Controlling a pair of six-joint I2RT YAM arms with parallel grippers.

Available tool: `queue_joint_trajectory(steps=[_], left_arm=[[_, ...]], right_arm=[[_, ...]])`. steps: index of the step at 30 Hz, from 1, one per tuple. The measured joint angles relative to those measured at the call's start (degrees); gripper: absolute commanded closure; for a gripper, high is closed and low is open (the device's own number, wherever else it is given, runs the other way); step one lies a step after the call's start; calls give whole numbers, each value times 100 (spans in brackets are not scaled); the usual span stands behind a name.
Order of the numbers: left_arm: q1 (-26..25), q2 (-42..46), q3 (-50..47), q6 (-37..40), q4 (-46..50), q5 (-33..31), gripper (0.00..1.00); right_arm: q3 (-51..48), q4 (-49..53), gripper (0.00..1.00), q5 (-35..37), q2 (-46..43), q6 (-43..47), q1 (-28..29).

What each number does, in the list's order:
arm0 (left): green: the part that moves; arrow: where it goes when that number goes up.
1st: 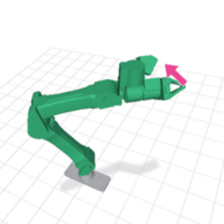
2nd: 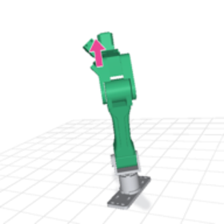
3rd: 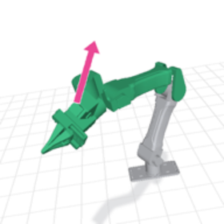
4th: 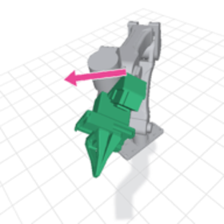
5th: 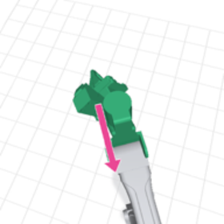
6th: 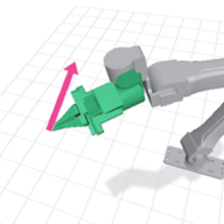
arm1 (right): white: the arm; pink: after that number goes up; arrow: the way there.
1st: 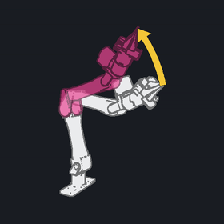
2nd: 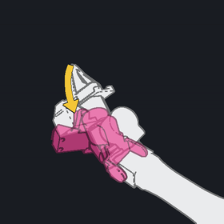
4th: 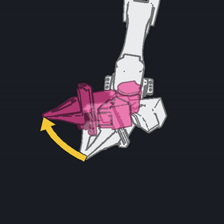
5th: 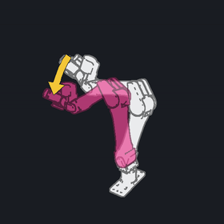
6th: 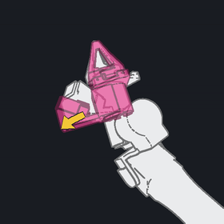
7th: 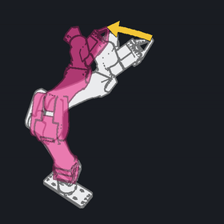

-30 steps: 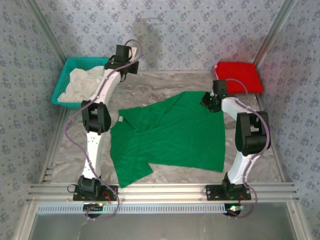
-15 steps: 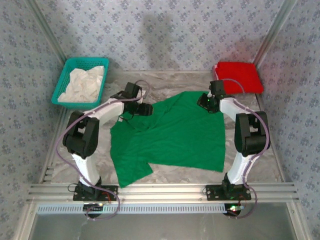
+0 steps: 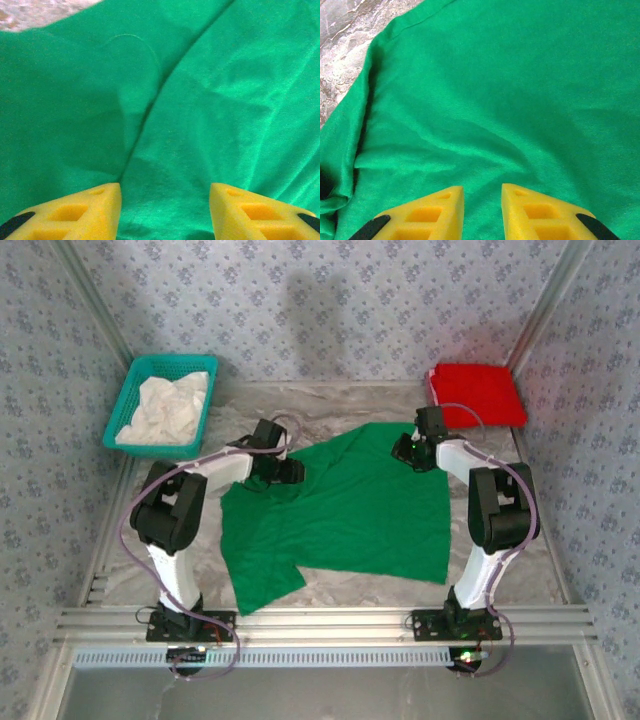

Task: Fold and stack the t-shirts

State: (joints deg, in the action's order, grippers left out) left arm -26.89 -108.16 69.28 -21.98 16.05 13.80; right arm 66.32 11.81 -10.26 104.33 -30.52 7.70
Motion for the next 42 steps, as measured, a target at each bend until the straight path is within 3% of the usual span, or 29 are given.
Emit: queue_joint_trajectory(steps=[8,11,14,17,28,31,37,42], left_arm=[[-103,2,-87,-225,-221,122,76],[-103,4,-153,-343,-258,188,89],[-138,76,-258,-387,-299,195,83],[-146,332,-492,-455,-299,44,61],[66,505,-612,-595,-280,-308,46],[66,278,-605,-560,-310,-264,47],[7,103,-503,-503,-511,-138,70],[-85,103,-503,-485,-494,-138,78]], right_arm=[[-61,-2,71,39,-4,0,0],[-63,-2,71,39,-4,-2,-4],[-68,-7,71,39,-4,-2,-7],[-98,-20,71,39,-4,-2,-7],[-199,-131,71,37,-4,-7,-22],[-201,-153,71,35,-4,-7,-22],[-219,-175,71,37,-4,-7,-22],[-245,-179,71,37,-2,-7,-33]])
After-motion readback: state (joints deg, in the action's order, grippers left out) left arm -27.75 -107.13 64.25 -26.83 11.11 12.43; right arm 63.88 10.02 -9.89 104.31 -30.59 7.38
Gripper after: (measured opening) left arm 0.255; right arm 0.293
